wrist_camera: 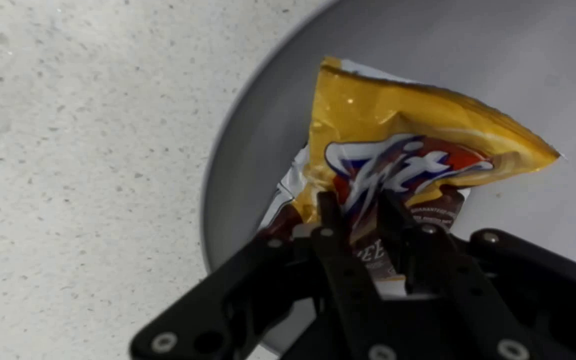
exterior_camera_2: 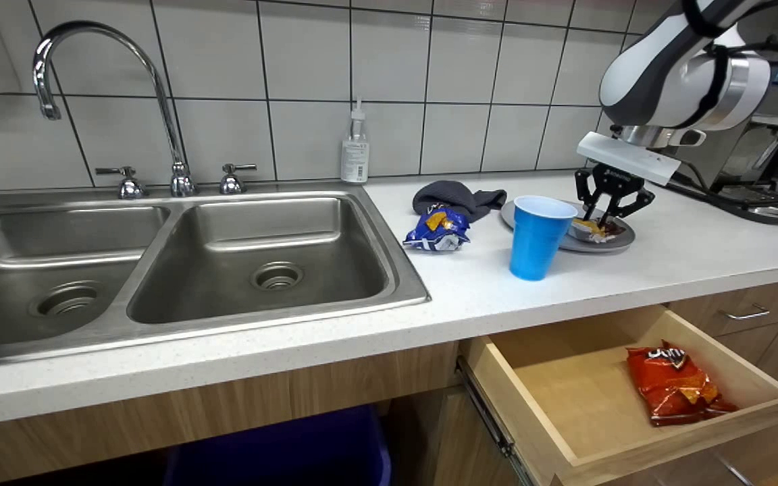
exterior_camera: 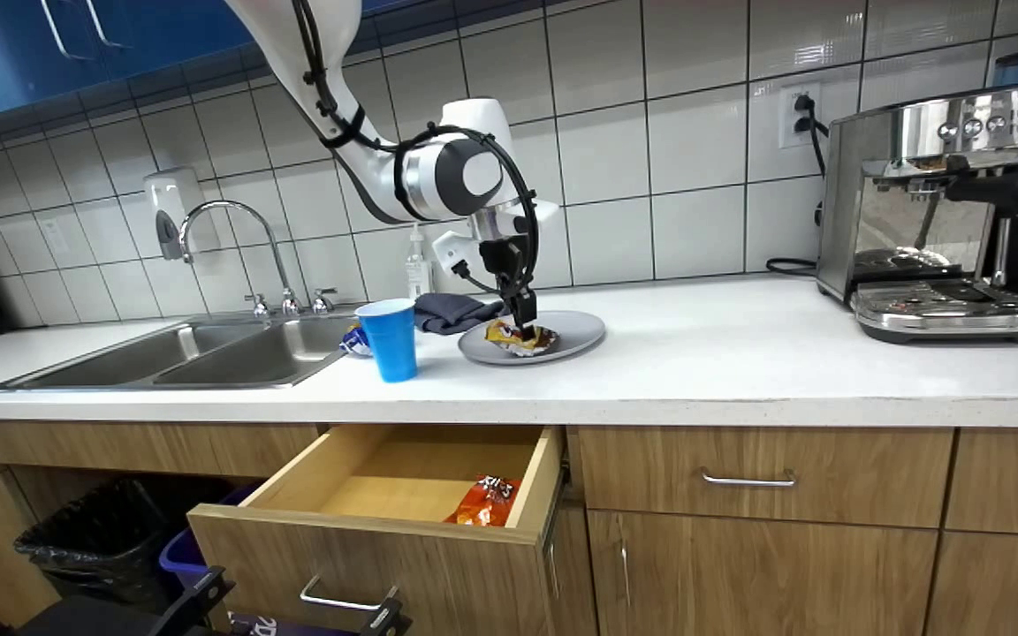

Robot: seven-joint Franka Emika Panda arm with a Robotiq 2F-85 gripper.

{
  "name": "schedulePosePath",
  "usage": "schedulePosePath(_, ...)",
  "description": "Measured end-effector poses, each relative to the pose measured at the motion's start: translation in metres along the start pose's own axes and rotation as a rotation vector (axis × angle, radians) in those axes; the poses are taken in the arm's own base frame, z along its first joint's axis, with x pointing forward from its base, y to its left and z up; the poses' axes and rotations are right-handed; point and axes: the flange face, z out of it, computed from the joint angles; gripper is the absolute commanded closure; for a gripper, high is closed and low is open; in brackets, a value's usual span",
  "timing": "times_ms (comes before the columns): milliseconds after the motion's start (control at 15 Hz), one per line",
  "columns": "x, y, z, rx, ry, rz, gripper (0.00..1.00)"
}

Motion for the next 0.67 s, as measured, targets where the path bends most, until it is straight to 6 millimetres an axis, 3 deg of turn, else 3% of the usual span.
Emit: schedulePosePath(667, 0.0012, -0.0014, -0.0016, 0.003, 0.003, -0.001, 0.99)
